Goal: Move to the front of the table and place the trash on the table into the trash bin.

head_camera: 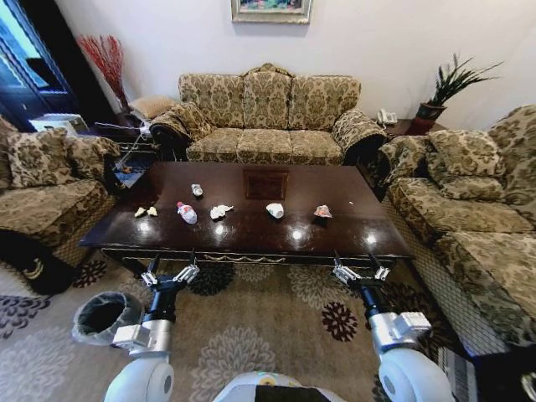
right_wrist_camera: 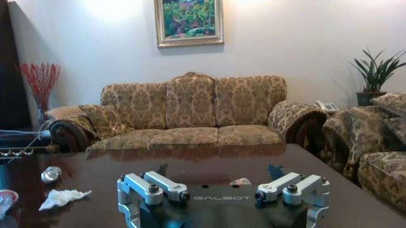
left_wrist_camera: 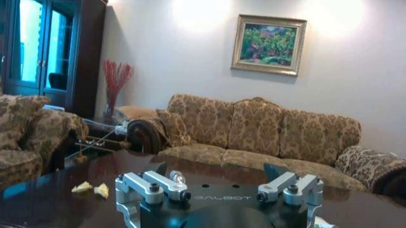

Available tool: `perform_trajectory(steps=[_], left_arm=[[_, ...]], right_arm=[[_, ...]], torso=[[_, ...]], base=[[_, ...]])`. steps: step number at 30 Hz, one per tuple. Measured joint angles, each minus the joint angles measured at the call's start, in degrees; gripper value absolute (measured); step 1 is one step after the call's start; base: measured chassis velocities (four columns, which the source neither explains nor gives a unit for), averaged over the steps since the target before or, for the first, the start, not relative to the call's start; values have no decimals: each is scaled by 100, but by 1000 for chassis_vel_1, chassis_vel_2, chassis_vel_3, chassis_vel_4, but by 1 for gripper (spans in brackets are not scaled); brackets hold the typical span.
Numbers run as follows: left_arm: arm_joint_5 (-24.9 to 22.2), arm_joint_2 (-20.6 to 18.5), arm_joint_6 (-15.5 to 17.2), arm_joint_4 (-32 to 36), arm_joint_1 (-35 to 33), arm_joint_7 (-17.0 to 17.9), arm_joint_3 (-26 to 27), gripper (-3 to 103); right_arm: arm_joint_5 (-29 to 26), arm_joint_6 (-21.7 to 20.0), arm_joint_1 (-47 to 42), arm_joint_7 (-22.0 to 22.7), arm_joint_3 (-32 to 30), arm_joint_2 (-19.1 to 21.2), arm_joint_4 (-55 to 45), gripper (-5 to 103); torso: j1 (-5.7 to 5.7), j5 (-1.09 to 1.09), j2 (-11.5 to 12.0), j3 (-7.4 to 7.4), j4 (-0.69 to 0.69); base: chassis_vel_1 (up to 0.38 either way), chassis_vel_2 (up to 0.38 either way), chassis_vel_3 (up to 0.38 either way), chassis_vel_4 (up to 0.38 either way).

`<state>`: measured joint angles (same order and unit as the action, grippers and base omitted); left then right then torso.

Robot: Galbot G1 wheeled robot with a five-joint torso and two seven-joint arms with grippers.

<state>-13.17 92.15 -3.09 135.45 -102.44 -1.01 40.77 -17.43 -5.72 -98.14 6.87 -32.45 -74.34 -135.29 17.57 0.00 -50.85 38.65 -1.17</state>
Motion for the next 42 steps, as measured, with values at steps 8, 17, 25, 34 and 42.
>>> perform_trajectory(steps=[8,17,25,34,42], left_arm=[[-89,-1,62,6,18,42,-32,100],[12,-1,12,-106,77,-88,5,100],[255,-3,-91,-112,-47,-156,84,100],[324,-2,-122,-113,-14,-155,-32,100],[350,-2,-148,-89,-13,-156,-39,100]], right_arm=[[-133,-46,-6,-15,-14,33,-27,100],[-90,325,-43,-104,-77,76,114,100],[234,469,22,-180,21,8,148,100],[292,464,-102,-207,18,22,-4,100],[305,468,-149,-214,24,16,-48,100]], torso=[[0,0,0,0,0],[0,0,0,0,0],[0,0,0,0,0],[0,0,0,0,0],[0,0,0,0,0]], base=[[0,0,0,0],[0,0,0,0],[0,0,0,0],[0,0,0,0],[0,0,0,0]])
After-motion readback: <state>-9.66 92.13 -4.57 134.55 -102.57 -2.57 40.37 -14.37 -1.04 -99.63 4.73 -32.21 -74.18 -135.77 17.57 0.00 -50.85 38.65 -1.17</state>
